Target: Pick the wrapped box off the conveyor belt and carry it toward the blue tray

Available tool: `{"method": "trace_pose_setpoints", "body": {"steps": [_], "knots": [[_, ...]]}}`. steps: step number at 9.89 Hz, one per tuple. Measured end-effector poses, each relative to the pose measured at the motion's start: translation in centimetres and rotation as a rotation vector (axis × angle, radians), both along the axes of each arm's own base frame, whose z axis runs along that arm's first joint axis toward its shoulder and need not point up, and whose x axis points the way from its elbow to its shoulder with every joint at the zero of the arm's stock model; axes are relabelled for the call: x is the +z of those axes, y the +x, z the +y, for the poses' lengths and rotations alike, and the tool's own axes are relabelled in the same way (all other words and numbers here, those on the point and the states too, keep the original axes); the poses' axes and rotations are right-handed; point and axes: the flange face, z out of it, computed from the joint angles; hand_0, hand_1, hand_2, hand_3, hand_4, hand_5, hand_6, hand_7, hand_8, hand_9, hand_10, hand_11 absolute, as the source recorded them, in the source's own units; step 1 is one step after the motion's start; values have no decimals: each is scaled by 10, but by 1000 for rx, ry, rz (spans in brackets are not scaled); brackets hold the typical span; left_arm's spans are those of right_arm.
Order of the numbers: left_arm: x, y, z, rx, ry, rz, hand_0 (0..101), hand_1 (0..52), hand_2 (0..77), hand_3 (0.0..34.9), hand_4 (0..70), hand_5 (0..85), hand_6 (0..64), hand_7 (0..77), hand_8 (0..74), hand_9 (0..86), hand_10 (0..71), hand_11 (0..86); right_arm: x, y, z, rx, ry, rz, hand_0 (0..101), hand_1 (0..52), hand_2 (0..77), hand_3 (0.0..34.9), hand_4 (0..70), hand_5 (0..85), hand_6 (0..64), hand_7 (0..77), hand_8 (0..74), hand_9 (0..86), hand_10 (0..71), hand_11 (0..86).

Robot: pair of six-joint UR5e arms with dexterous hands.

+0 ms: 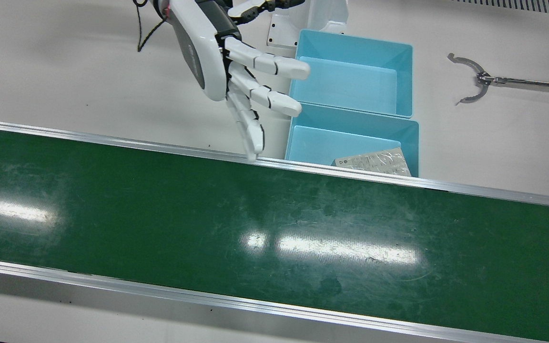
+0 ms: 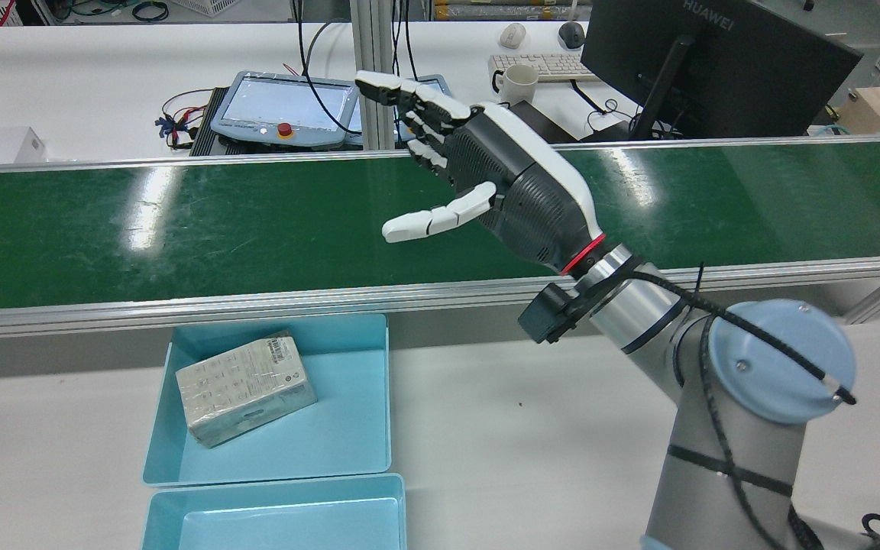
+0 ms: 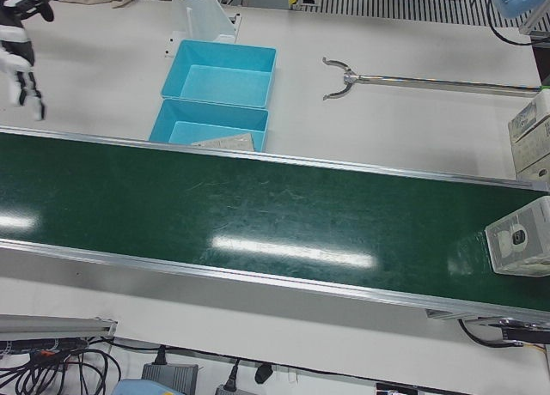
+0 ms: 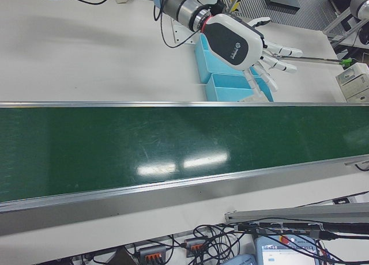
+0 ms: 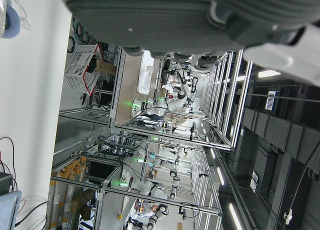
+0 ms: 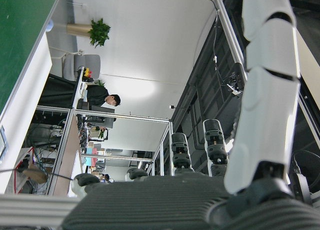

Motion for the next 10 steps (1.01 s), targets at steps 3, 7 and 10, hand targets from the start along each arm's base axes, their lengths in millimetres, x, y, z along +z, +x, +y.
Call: {"method": "trace_pose_setpoints", "body": {"steps": [3, 7, 10], "knots": [[0, 0, 0, 0, 0, 0, 0, 0, 5, 0, 0, 5, 0, 5, 5, 0, 5, 0, 35, 114, -55, 33, -37, 208, 460, 131, 142, 305, 109, 109, 0, 153, 0, 16, 0, 5], [0, 0, 0, 0, 0, 0, 0, 0, 11, 0, 0, 5, 0, 5, 0, 5, 0, 0, 64, 157, -81, 16, -124, 206, 423, 109, 136, 303, 54, 82, 0, 125, 0, 16, 5, 11], [0, 0, 0, 0, 0, 0, 0, 0, 11, 0, 0, 5, 0, 5, 5, 0, 5, 0, 75, 152, -79, -42, -177, 127, 398, 98, 98, 304, 0, 87, 0, 114, 0, 16, 38, 60]]}}
